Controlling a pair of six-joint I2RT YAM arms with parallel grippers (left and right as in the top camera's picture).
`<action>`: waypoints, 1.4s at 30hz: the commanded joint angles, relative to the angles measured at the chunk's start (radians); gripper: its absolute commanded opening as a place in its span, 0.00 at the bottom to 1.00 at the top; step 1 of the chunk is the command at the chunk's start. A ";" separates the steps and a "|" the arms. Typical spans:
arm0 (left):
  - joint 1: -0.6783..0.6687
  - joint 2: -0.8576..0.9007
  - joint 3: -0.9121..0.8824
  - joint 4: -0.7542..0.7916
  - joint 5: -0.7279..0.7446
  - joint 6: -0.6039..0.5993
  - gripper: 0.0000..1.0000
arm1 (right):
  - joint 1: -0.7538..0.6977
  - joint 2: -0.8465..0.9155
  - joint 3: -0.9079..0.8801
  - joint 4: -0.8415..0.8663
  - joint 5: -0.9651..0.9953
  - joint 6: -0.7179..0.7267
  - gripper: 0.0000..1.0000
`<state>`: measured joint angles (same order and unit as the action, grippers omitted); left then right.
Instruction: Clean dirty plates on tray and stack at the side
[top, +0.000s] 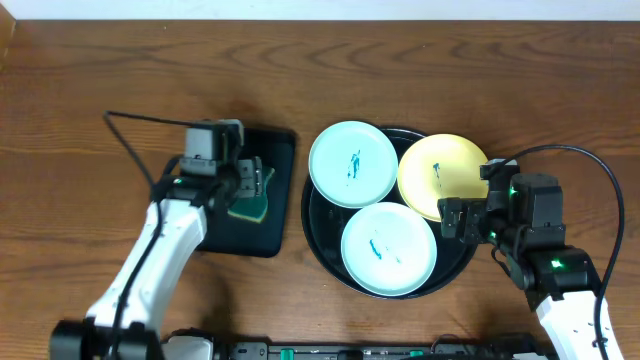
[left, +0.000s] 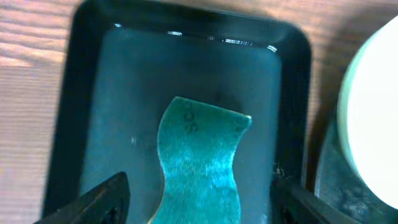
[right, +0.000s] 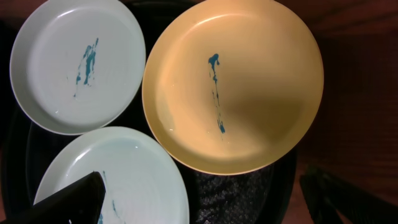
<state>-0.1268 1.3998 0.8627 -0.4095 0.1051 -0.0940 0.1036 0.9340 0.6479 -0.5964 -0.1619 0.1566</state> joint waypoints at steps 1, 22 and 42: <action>-0.003 0.075 0.019 0.011 -0.024 0.013 0.70 | 0.008 0.000 0.021 0.002 -0.008 0.014 0.99; -0.004 0.239 0.019 0.019 0.012 0.008 0.55 | 0.008 0.000 0.021 0.002 -0.008 0.014 0.99; -0.081 0.198 0.019 0.003 -0.125 0.025 0.55 | 0.008 0.000 0.021 0.004 -0.007 0.014 0.99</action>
<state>-0.2096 1.6138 0.8627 -0.3977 0.0292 -0.0734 0.1036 0.9340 0.6479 -0.5941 -0.1619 0.1566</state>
